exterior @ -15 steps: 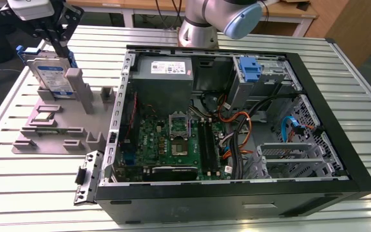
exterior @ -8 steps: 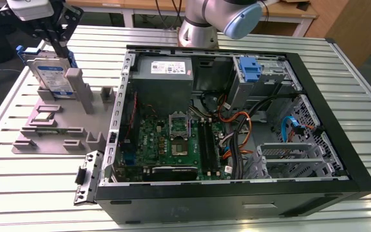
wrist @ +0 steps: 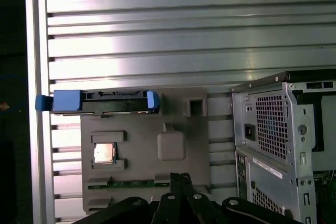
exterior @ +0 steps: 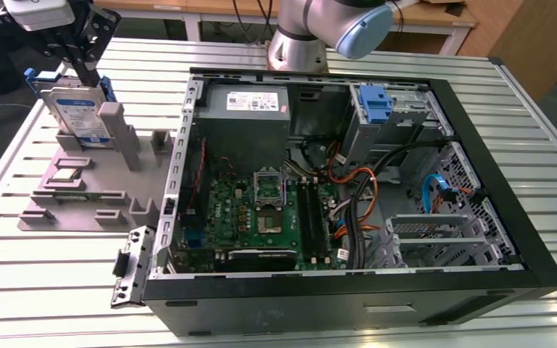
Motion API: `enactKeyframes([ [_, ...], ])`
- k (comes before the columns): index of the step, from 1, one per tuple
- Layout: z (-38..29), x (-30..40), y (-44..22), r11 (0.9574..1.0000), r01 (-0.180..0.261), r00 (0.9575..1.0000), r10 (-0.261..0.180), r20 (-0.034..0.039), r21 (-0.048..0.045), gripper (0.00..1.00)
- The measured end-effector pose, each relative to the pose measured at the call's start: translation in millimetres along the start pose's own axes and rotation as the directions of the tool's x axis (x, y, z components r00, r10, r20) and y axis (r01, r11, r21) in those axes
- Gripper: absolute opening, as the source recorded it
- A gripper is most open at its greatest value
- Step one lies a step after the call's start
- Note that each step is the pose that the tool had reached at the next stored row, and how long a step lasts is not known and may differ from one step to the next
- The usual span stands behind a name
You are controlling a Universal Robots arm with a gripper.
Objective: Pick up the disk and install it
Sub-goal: 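Reach for the disk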
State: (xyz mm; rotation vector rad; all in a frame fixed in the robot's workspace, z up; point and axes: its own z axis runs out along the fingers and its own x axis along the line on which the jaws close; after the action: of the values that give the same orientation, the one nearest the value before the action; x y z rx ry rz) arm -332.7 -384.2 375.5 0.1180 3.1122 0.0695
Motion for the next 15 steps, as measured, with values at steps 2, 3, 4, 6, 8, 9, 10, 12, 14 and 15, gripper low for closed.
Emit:
enactKeyframes([
  [2,0.0,0.0,0.0,1.0,0.0,1.0,0.0,0.0,0.0,0.11],
  [3,0.0,0.0,0.0,1.0,0.0,1.0,0.0,0.0,0.0,0.11],
  [4,0.0,0.0,0.0,1.0,0.0,1.0,0.0,0.0,0.0,0.11],
  [6,0.0,0.0,0.0,1.0,0.0,1.0,0.0,0.0,0.0,0.11],
  [8,0.0,0.0,0.0,1.0,0.0,1.0,0.0,0.0,0.0,0.11],
  [9,0.1,0.1,0.0,1.0,0.0,1.0,0.0,-0.0001,0.0,0.11],
  [10,0.4,0.3,0.0,1.0,0.0,1.0,0.0,-0.0001,0.0,0.11],
  [12,1.1,1.2,0.3,1.0,0.0,1.0,0.0,0.0,-0.0001,0.11],
  [14,1.7,2.9,0.9,1.0,0.0,1.0,0.0,0.0001,-0.0002,0.11],
  [15,2.0,4.1,1.4,1.0,0.0,1.0,0.0,0.0001,-0.0003,0.11],
])
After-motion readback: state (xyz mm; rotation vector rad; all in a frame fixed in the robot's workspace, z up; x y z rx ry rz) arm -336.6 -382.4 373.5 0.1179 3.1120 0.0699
